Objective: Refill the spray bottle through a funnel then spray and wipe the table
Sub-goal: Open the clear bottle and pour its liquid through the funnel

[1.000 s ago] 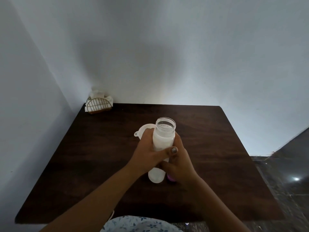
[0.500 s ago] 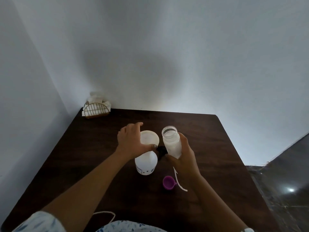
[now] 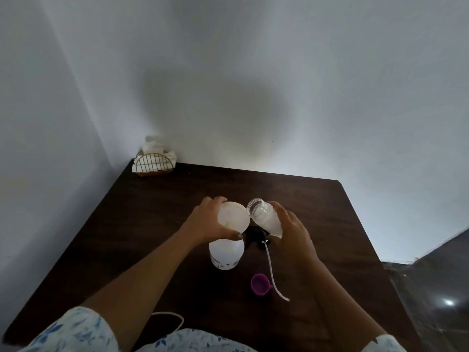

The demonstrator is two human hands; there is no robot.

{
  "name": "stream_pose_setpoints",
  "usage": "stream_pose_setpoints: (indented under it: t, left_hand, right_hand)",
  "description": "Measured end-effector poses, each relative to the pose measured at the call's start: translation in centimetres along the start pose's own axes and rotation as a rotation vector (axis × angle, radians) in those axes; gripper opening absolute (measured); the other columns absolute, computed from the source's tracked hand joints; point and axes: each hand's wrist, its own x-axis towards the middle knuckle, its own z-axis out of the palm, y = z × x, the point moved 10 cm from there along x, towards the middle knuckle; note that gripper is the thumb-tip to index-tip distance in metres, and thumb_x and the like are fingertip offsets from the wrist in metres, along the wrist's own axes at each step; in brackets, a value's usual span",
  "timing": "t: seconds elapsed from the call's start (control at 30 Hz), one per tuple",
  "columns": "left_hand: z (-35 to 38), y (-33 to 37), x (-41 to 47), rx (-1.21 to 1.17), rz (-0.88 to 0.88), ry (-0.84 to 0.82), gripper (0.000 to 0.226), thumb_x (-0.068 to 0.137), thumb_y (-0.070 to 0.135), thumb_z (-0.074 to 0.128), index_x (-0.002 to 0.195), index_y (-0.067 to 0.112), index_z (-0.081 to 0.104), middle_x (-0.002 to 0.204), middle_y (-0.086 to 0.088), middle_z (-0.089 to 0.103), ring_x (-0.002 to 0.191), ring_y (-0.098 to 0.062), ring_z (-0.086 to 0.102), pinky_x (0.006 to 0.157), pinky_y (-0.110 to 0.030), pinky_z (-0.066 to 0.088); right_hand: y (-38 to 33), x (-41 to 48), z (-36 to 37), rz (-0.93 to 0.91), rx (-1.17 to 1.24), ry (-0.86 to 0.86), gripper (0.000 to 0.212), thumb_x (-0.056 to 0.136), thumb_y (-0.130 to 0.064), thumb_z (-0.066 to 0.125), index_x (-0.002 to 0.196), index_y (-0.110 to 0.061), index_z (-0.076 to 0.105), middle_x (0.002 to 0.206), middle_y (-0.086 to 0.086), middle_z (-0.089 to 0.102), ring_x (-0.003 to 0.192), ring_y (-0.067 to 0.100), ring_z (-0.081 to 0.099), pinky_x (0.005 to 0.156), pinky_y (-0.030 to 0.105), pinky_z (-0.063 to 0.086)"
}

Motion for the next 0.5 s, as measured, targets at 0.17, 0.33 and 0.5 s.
stream_pose_setpoints:
  t: [0.17,0.33,0.5]
  left_hand:
    - [0.3,0.4,-0.3,-0.127,0.065,0.050,0.103,0.055,0.053,0.081,0.139,0.025,0.029,0.132,-0.003,0.040,0.113,-0.016,0.043,0.085,-0.028,0.035]
    - [0.4,-0.3,-0.5,-0.169,0.065,0.072,0.103,0.055,0.053,0.081,0.140,0.027,0.029,0.136,-0.003,0.042,0.120,-0.017,0.042,0.089,-0.027,0.034]
    - [0.5,-0.5,-0.5,-0.198,0.066,0.059,0.104,0.055,0.052,0.081,0.141,0.027,0.029,0.139,-0.003,0.044,0.123,-0.020,0.043,0.098,-0.034,0.040]
  right_hand:
    - [-0.7,0.3,-0.1,-0.077,-0.069,-0.029,0.083,0.070,-0.017,0.078,0.137,-0.034,0.032,0.126,0.004,0.057,0.112,0.024,0.054,0.089,0.042,0.047]
    - [-1.5,0.9,-0.7,-0.158,-0.163,-0.007,0.081,0.067,-0.012,0.078,0.137,-0.029,0.039,0.116,0.005,0.060,0.107,0.026,0.055,0.089,0.042,0.044]
    - [-1.9,1.6,-1.3,-0.181,-0.251,0.003,0.080,0.067,-0.007,0.076,0.136,-0.027,0.041,0.117,0.007,0.060,0.110,0.029,0.054,0.093,0.046,0.042]
